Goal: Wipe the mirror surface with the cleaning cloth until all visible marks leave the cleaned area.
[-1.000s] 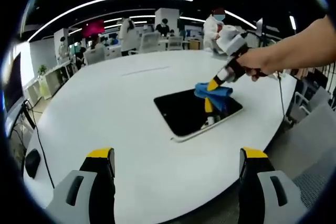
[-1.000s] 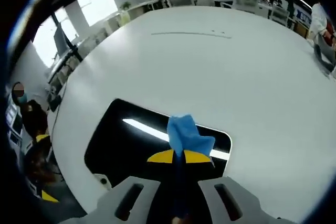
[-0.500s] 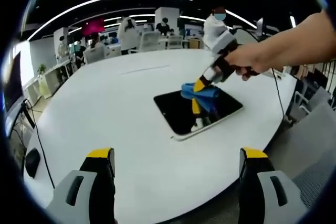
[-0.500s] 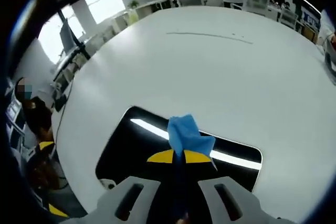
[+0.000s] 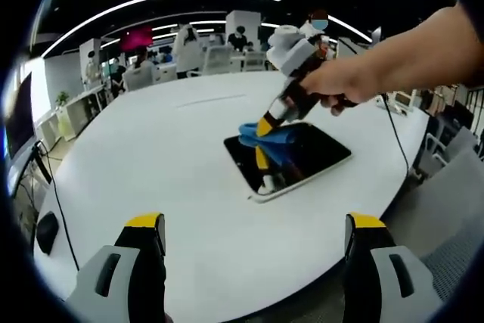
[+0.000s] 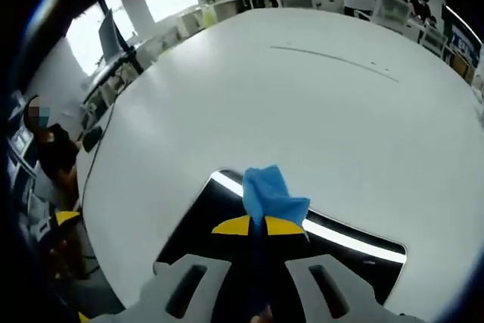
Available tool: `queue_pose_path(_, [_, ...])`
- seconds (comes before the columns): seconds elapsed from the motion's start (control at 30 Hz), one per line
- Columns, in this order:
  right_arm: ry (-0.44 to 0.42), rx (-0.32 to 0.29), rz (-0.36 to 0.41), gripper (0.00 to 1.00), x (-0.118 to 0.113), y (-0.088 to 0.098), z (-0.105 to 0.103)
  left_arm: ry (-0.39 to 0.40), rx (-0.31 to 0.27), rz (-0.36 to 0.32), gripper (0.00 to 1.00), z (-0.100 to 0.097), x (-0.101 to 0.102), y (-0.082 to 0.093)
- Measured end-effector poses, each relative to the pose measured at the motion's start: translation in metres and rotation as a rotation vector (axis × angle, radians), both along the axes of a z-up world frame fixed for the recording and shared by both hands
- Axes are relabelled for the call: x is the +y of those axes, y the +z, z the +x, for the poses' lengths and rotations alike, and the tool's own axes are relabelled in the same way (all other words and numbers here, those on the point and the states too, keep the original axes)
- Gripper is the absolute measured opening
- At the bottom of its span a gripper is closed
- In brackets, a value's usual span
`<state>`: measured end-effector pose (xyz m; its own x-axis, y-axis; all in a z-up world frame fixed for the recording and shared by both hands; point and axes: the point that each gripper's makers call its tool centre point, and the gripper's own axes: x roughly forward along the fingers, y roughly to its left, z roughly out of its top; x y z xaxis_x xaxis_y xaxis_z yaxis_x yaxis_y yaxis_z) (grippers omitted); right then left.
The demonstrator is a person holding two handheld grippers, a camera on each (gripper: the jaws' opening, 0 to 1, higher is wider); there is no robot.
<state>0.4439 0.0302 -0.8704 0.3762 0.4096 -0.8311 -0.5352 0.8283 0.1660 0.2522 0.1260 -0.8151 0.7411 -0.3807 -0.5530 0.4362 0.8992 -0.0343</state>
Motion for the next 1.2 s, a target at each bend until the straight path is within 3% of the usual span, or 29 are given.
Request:
queue_pose_path(0.23, [0.029, -0.007, -0.004, 0.00, 0.016, -0.002, 0.007, 0.004, -0.002, -0.005, 0.99, 0.000, 0.001, 0.000])
queue_pose_path(0.33, [0.042, -0.010, -0.001, 0.00, 0.023, -0.002, 0.011, 0.015, -0.023, -0.055, 0.99, 0.003, -0.002, 0.006])
queue_pose_path(0.43, [0.051, -0.013, -0.006, 0.00, 0.028, -0.003, 0.016, 0.007, -0.008, -0.028, 0.99, 0.001, -0.001, 0.001])
queue_pose_path(0.57, [0.090, -0.041, -0.036, 0.00, 0.029, -0.001, 0.015, 0.011, 0.000, -0.022, 0.99, 0.000, 0.001, -0.002])
queue_pose_path(1.03, [0.096, -0.070, -0.023, 0.00, 0.029, 0.001, 0.012, 0.021, -0.003, -0.026, 0.99, 0.001, 0.002, -0.001])
queue_pose_path(1.2, [0.115, -0.074, -0.011, 0.00, 0.044, 0.002, 0.004, 0.019, -0.001, -0.025, 0.99, 0.000, 0.002, -0.001])
